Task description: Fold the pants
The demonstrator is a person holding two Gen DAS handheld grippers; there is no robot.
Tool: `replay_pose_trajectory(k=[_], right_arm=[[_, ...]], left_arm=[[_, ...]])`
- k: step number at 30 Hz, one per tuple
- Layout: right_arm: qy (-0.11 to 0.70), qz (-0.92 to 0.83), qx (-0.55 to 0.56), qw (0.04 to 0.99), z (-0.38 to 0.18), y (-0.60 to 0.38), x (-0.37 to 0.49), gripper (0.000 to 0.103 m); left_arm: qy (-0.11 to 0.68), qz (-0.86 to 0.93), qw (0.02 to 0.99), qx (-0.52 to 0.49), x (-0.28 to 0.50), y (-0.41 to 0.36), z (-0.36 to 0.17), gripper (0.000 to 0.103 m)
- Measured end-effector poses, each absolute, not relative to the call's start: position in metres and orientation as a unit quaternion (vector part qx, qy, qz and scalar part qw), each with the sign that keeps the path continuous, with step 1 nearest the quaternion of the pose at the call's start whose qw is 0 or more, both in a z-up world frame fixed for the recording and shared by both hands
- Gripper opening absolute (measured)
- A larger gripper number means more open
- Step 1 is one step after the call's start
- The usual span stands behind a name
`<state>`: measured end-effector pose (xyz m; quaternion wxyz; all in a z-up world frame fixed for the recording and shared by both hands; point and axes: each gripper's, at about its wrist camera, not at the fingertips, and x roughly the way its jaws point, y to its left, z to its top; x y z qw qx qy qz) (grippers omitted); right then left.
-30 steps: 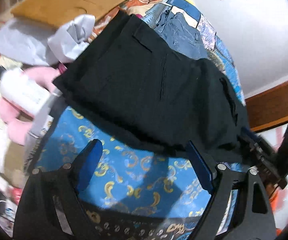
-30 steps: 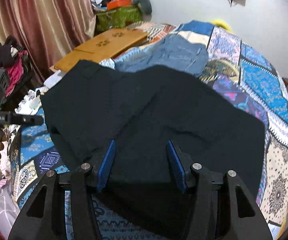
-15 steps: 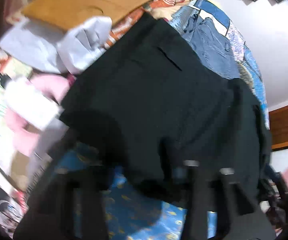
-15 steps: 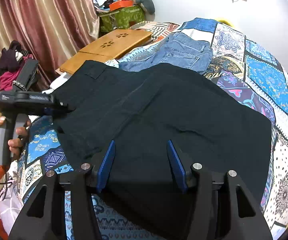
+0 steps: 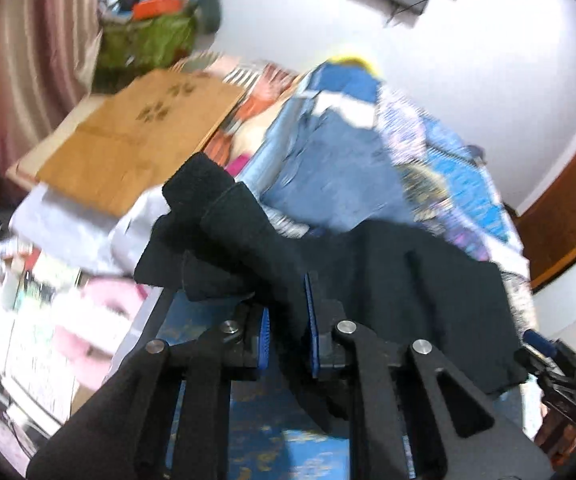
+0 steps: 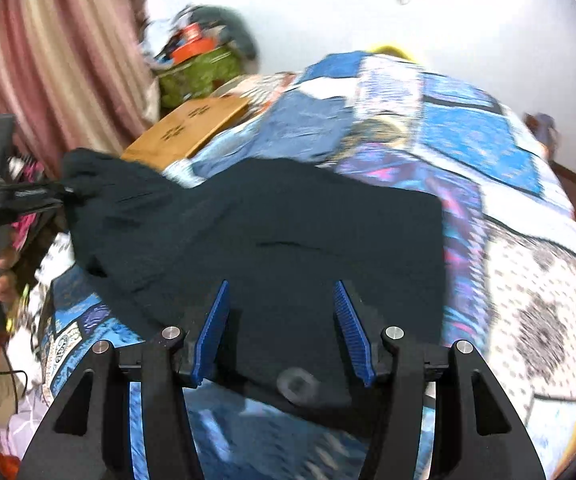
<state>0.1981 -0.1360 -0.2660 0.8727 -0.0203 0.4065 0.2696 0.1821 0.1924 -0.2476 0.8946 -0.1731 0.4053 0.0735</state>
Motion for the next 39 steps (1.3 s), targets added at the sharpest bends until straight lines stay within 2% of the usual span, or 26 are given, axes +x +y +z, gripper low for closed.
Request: replay_pose_trajectory(k=[9, 15, 18, 29, 39], right_arm=[[0.410, 0.162, 0.016, 0.897, -0.276, -0.222, 0.204, 0.054], [0.454, 0.166, 0.014, 0.875, -0.307, -0.229, 0.204, 0.054], [0.450, 0.164, -0.006, 0.878, -0.317, -0.220, 0.200, 0.054], [0.449, 0.178, 0.038, 0.875, -0.324, -0.232, 0.202, 0.054], [0.451, 0.185, 0.039, 0.872, -0.321, -0.234, 0.203, 0.054]], left_arm=[[0.350, 0.019, 0.929, -0.123, 0.202, 0.131, -0.184, 0.015], [0.332, -0.031, 0.937, -0.099, 0.215, 0.085, -0.156, 0.015], [0.335, -0.060, 0.936, -0.085, 0.224, 0.057, -0.151, 0.015], [0.378, -0.165, 0.911, -0.024, 0.252, -0.053, -0.178, 0.014], [0.402, -0.197, 0.894, 0.013, 0.238, -0.089, -0.219, 0.014]])
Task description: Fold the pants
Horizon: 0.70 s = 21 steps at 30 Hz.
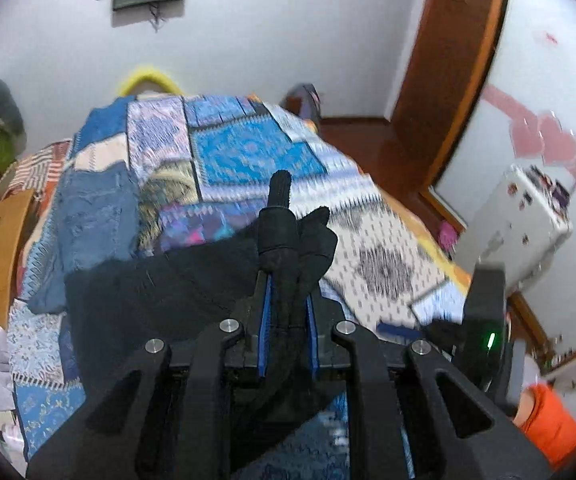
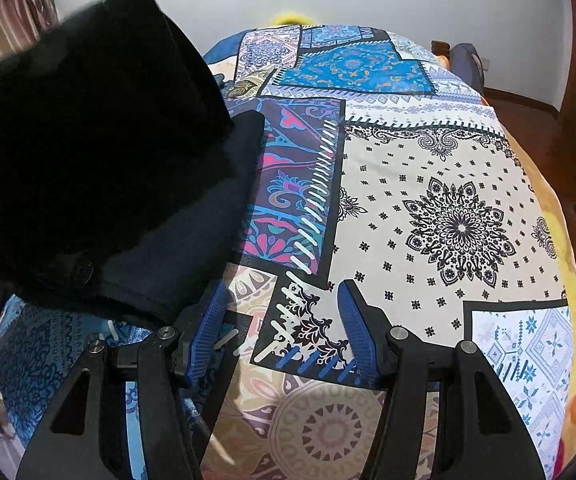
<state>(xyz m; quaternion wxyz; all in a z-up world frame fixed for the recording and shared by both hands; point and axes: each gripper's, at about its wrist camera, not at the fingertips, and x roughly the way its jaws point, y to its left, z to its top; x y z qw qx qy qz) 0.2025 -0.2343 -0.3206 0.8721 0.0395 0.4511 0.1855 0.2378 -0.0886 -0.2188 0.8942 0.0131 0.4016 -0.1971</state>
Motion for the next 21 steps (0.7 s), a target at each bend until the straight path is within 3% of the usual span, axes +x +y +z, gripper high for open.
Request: replay_pose_trajectory(k=[7, 10, 13, 15, 17, 21], right_arm=[[0.435, 0.191, 0.053, 0.878, -0.305, -0.240, 0.205, 0.054], [0.435, 0.193, 0.055, 0.878, -0.304, -0.239, 0.201, 0.054], [0.437, 0.194, 0.050, 0.877, -0.305, -0.237, 0.193, 0.054], [0.438, 0.195, 0.049, 0.876, -0.304, -0.238, 0.189, 0.054], [0.439, 0.196, 0.051, 0.875, -0.302, -0.239, 0.186, 0.054], [0.437, 0.207, 0.051, 0.874, -0.298, -0.236, 0.179, 0.054]], left_arm=[[0.508, -0.212, 0.834, -0.021, 0.244, -0.085, -0.282, 0.014], [0.509, -0.213, 0.834, -0.002, 0.240, -0.090, -0.288, 0.016], [0.506, -0.220, 0.834, 0.015, 0.237, -0.094, -0.279, 0.029], [0.502, -0.236, 0.832, 0.009, 0.236, -0.091, -0.269, 0.053], [0.473, -0.239, 0.848, -0.004, 0.233, -0.081, -0.248, 0.063], [0.436, -0.184, 0.881, -0.013, 0.249, -0.048, -0.216, 0.064]])
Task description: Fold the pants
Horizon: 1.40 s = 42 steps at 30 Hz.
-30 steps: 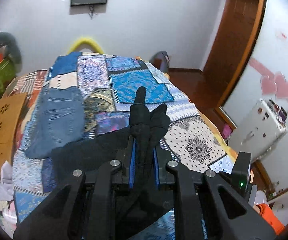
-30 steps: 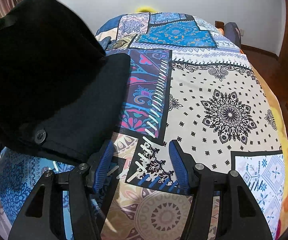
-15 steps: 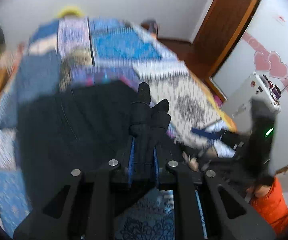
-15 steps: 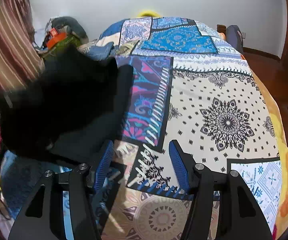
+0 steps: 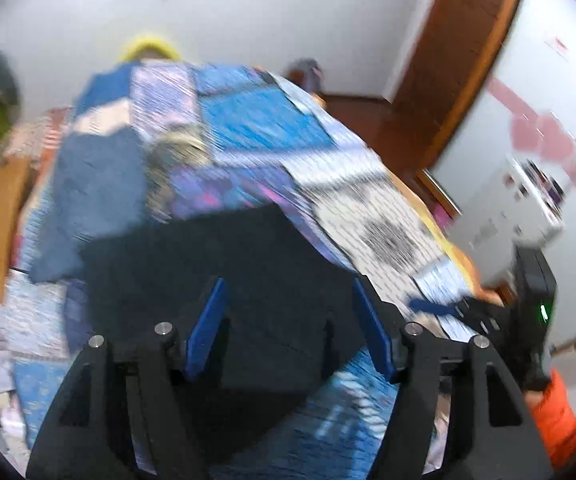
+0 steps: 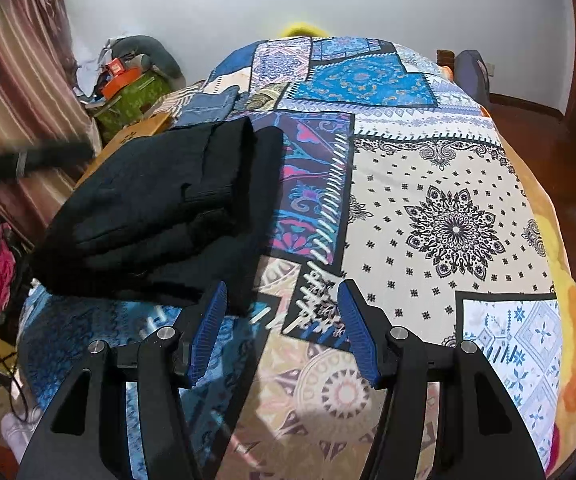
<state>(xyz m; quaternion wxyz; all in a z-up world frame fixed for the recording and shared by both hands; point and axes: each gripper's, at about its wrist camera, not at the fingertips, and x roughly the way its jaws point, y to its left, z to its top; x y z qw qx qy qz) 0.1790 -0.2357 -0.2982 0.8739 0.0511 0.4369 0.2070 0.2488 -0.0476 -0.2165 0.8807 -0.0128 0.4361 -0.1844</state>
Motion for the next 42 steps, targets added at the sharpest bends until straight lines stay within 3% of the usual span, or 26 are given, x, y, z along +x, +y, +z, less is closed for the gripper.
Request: replay_pose_trajectory(k=[6, 14, 34, 42], right_arm=[[0.437, 0.238, 0.058, 0.865, -0.297, -0.218, 0.172, 0.054], [0.448, 0.259, 0.038, 0.855, -0.305, -0.194, 0.181, 0.059], [0.403, 0.167, 0.033, 0.899, -0.268, -0.261, 0.171, 0.059], [0.382, 0.188, 0.020, 0.905, -0.254, -0.249, 0.171, 0.059]], left_arm=[[0.440, -0.057, 0.895, 0.034, 0.325, 0.013, -0.229, 0.066], [0.544, -0.004, 0.836, 0.074, 0.390, 0.060, -0.324, 0.066], [0.523, -0.055, 0.850, 0.035, 0.196, 0.058, -0.295, 0.066], [0.506, -0.106, 0.856, 0.021, 0.172, 0.033, -0.264, 0.065]])
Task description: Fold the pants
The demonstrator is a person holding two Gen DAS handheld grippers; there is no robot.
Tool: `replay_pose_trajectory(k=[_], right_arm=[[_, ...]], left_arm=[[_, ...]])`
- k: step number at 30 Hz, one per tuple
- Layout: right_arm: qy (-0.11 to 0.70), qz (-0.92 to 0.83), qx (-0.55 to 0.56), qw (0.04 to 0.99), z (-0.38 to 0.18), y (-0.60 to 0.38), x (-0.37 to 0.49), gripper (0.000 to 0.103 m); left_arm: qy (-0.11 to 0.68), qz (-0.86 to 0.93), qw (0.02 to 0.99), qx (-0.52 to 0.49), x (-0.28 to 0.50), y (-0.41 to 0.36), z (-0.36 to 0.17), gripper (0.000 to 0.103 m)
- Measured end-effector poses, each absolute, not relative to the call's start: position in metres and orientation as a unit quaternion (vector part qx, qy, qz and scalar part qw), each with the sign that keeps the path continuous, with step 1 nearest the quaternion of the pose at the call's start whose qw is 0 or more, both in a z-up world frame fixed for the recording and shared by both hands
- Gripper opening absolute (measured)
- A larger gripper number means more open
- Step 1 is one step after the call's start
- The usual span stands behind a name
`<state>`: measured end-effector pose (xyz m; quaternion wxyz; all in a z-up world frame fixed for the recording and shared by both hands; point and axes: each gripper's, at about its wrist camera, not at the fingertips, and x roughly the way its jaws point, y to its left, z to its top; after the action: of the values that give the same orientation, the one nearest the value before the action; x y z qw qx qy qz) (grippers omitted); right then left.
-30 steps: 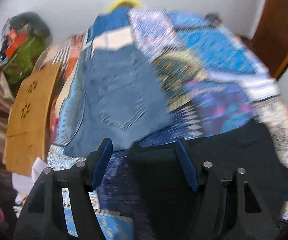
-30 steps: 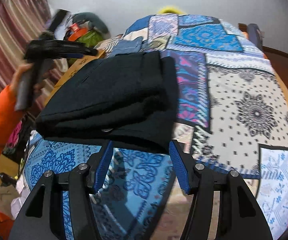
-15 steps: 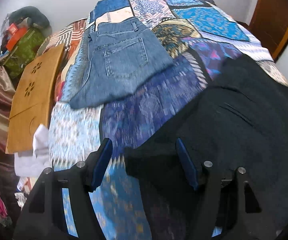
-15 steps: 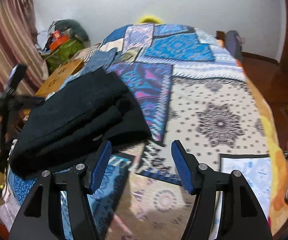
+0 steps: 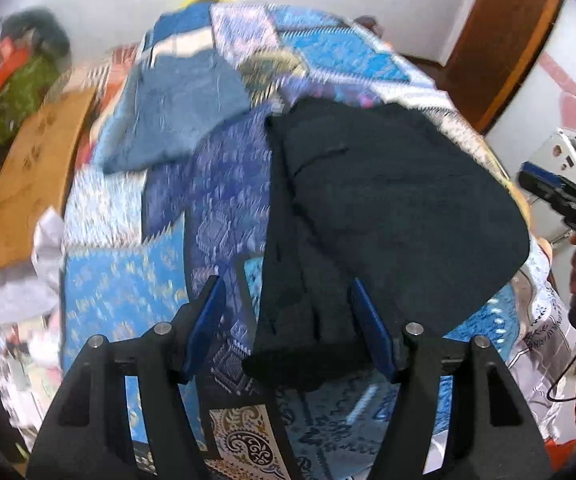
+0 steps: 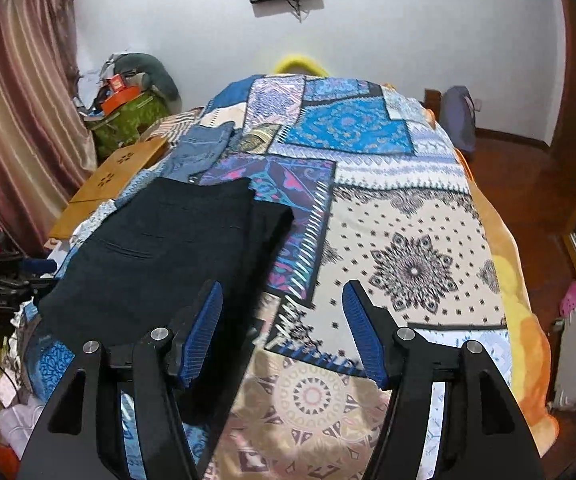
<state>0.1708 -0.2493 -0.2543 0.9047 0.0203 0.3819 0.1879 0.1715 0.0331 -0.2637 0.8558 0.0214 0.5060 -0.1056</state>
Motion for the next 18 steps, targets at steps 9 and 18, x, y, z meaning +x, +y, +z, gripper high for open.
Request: replay_pose_trajectory(k=[9, 18], right_arm=[[0.367, 0.215, -0.011, 0.905, -0.255, -0.222, 0.208, 0.059], [0.408, 0.260, -0.009, 0.875, -0.283, -0.197, 0.268, 0.047]], left_arm=[[0.444, -0.113, 0.888, 0.038, 0.232, 0.031, -0.226, 0.065], [0.510, -0.159, 0.845, 0.027, 0.302, 0.009, -0.282, 0.060]])
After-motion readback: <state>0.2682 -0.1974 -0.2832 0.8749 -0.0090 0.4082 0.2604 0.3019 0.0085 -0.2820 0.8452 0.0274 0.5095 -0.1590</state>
